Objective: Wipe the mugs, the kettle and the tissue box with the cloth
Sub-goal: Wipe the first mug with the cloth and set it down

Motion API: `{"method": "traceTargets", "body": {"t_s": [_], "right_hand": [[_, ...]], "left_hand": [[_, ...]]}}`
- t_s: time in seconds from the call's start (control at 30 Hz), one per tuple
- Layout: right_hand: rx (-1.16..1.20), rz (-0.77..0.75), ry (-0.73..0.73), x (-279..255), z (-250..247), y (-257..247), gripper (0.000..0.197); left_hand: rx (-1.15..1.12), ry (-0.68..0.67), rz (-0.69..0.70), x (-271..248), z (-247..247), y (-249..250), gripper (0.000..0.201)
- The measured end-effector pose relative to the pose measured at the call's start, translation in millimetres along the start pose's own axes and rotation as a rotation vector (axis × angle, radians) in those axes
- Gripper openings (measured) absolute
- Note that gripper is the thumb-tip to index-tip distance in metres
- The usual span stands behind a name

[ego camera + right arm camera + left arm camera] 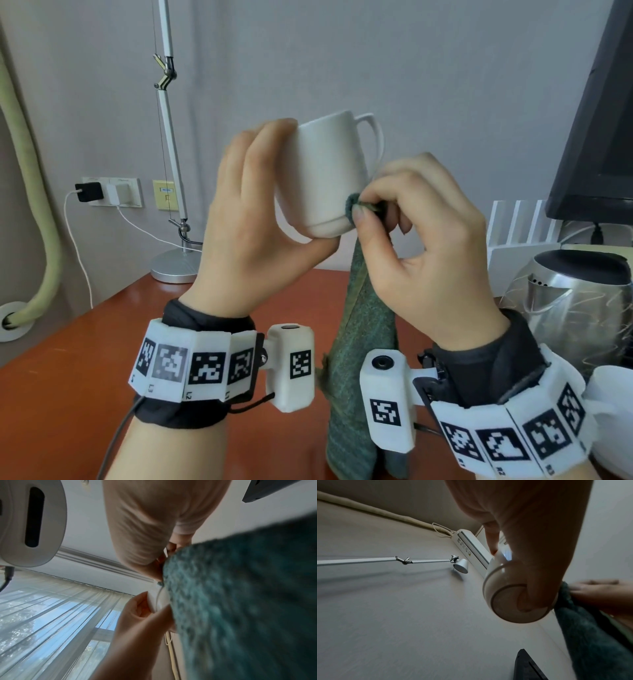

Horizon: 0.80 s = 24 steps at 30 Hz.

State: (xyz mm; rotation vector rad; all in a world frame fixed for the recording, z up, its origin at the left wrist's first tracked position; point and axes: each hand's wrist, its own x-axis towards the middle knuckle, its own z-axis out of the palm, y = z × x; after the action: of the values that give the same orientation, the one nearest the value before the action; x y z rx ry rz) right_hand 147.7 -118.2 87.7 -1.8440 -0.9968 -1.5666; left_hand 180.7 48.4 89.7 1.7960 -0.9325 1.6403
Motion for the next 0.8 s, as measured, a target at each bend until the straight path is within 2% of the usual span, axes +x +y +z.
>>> {"method": "traceTargets", "body": {"t_s": [0.1,0.2,0.3,0.37,0.5,0.67,0.8], "right_hand": [[0.013,-0.013,-0.019,-0.8,-4.1,4.5,0.009],[0.095,0.039,0.154,0.8,-13.5,9.9,0.008],[0.284,0.176,0.258,2.7,-16.3,9.1,0.024],[0.313,0.184,0.235,3.3,-13.5,6.7,0.025],[0.281,0.095,0.18,2.7,-8.3,3.5,0.017],[0.331,0.083,0.1,-0.1,-2.1,6.4,0.03],[0.287,0.08,0.14,-1.1,2.5,5.1,0.031]], "left_hand": [[-0.105,0.045,-0.088,-0.3,-2.3,-3.1,0.082],[-0.145,0.034,-0.167,-3.1,-4.5,-4.4,0.095],[-0.124,0.028,-0.13,-5.4,-2.5,-4.0,0.094],[-0.147,0.048,-0.115,-4.5,1.7,-0.8,0.087],[-0.189,0.069,-0.137,-3.0,7.4,3.0,0.08],[-0.215,0.082,-0.184,-3.9,2.2,-0.2,0.084],[-0.239,0.09,-0.195,-2.1,3.1,6.2,0.086]]}}
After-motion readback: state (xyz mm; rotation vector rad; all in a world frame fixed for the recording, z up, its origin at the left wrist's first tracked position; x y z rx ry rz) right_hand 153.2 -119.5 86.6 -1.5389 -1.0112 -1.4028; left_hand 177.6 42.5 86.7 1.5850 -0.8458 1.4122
